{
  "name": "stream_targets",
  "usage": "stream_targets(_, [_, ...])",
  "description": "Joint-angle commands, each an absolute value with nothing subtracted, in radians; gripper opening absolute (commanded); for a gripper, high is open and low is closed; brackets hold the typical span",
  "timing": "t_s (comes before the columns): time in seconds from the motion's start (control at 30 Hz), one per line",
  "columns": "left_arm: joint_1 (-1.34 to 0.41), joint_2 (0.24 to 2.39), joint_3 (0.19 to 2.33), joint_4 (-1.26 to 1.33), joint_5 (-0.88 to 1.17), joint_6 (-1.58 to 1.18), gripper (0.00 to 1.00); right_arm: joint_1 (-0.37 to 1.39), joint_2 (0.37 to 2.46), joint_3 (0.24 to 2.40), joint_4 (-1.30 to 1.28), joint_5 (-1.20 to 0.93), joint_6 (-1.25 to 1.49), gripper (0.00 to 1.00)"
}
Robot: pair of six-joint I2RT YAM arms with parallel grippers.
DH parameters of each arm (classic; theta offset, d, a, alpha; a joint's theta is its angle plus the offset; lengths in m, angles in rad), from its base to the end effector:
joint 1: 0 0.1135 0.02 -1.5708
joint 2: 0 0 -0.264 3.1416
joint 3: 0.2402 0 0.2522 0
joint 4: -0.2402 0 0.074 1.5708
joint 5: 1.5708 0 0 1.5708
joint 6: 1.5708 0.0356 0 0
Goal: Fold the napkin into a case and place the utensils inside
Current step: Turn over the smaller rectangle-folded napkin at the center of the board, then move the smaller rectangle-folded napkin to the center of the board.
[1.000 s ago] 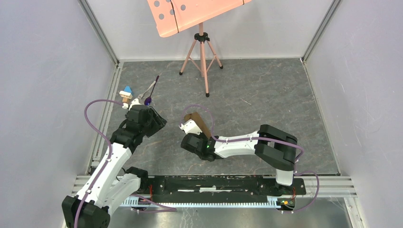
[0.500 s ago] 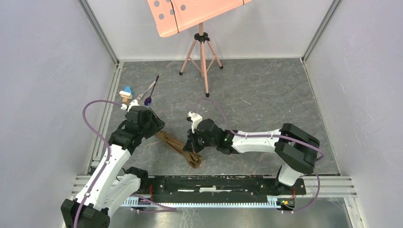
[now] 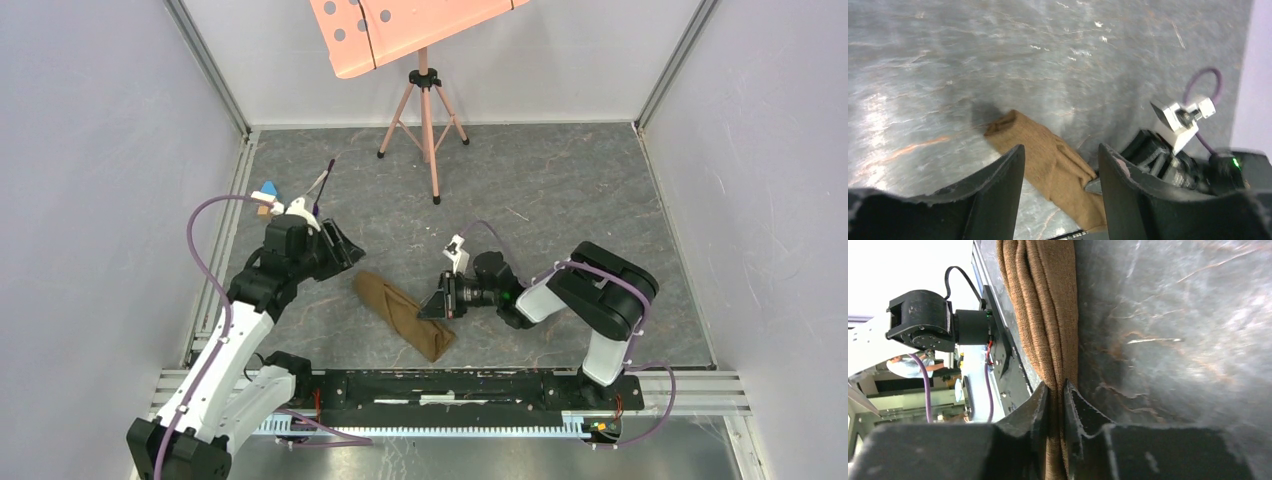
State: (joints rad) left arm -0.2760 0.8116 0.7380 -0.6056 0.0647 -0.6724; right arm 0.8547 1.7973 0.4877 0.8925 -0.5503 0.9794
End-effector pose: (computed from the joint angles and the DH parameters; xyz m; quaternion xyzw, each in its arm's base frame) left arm 0.1651 -0.0491 0.2780 -0.1639 0.8869 -0.2227 0.3701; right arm 0.1802 0.2354 0.1073 -0.0976 0.8143 0.5551 0.1384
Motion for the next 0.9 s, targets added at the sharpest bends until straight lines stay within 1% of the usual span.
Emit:
stream_targets(0.0, [-0.273, 0.867, 0.709, -0.418, 0.335, -0.586, 0.64, 0.746, 1.807, 0.521, 0.863, -0.710, 0.777, 0.31])
stream_targets(0.03, [-0.273, 0.904, 0.695, -0.380, 0.394, -0.604, 0.63, 0.716, 1.791, 0.544, 0.740, -0.717, 0.681, 0.36])
stream_targets(0.07, [-0.273, 0.946, 0.678, -0.328, 0.457, -0.624, 0.63, 0.686, 1.753, 0.581, 0.600, -0.687, 0.553, 0.44])
stream_targets(0.13, [-0.273, 1.026, 0.657, -0.249, 0.546, -0.662, 0.60, 0.669, 1.648, 0.665, 0.272, -0.530, 0.316, 0.61])
stream_targets(0.17, [-0.273, 1.063, 0.639, -0.190, 0.577, -0.685, 0.58, 0.670, 1.601, 0.712, 0.168, -0.464, 0.223, 0.66])
stream_targets(0.2, [-0.273, 1.086, 0.619, -0.143, 0.602, -0.712, 0.56, 0.670, 1.573, 0.748, 0.074, -0.421, 0.163, 0.67])
stream_targets(0.27, [-0.273, 1.127, 0.583, -0.050, 0.612, -0.758, 0.55, 0.692, 1.515, 0.789, -0.037, -0.367, 0.119, 0.67])
stream_targets(0.37, [-0.273, 1.199, 0.560, 0.060, 0.608, -0.790, 0.53, 0.806, 1.453, 0.788, -0.083, -0.371, 0.129, 0.66])
stream_targets(0.43, [-0.273, 1.248, 0.565, 0.080, 0.590, -0.786, 0.51, 0.898, 1.438, 0.766, -0.057, -0.396, 0.171, 0.63])
stream_targets(0.5, [-0.273, 1.287, 0.564, 0.089, 0.551, -0.777, 0.50, 0.959, 1.420, 0.721, -0.014, -0.392, 0.221, 0.56])
stream_targets(0.63, [-0.273, 1.353, 0.554, 0.084, 0.436, -0.730, 0.51, 0.973, 1.377, 0.604, 0.070, -0.344, 0.264, 0.47])
stream_targets(0.77, [-0.273, 1.447, 0.556, 0.105, 0.354, -0.683, 0.51, 0.971, 1.384, 0.535, 0.094, -0.218, 0.216, 0.45])
stream_targets(0.87, [-0.272, 1.503, 0.593, 0.083, 0.353, -0.643, 0.50, 0.969, 1.419, 0.532, 0.090, -0.173, 0.196, 0.43])
